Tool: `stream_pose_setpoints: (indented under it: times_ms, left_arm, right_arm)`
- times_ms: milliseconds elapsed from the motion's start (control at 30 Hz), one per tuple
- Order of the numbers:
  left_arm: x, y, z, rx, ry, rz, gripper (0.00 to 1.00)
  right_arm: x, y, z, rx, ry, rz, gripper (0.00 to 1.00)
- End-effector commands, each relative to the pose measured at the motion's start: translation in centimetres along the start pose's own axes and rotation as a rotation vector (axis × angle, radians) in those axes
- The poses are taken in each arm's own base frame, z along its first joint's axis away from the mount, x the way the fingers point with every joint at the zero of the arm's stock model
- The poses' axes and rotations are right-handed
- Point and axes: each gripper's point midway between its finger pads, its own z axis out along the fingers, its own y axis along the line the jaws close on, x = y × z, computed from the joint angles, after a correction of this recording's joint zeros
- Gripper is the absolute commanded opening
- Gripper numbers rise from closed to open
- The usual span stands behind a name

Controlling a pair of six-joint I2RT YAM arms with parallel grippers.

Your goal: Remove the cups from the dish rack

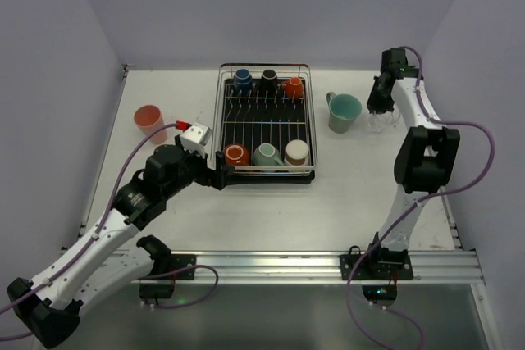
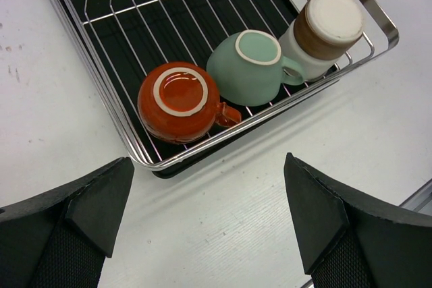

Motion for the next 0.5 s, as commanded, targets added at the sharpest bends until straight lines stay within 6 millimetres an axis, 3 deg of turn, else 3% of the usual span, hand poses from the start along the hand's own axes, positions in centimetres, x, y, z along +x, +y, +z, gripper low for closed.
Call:
stream_pose_setpoints:
  times_ms: [0,167,333,433,467]
  left_arm:
    - [-0.1,0.0,-0.1,0.008,-0.010,0.036,1.00]
    - [0.0,0.1,0.2,0.004,0.002,0.036,1.00]
    - [0.0,-0.5,0.5,0.034,0.008,0.036,1.00]
    - [-0.6,-1.0,0.6,0.055,0.008,0.027,1.00]
    - [-1.2,-1.3,0.6,0.064,-0.001,0.024,1.00]
  right_arm:
    - [-0.3,1.3,0.5,-0.062,0.031,-0.041,0.00]
    - [0.3,1.1,3.4,-0.029,0.063,-0.041,0.00]
    - [0.9,0.7,4.4,-0.006,0.076,-0.044,0.00]
    - [0.8,0.5,4.1,0.006,0.070,-0.038,0.17]
    - [0.7,0.3,3.9,0.016,0.069,-0.034,0.33]
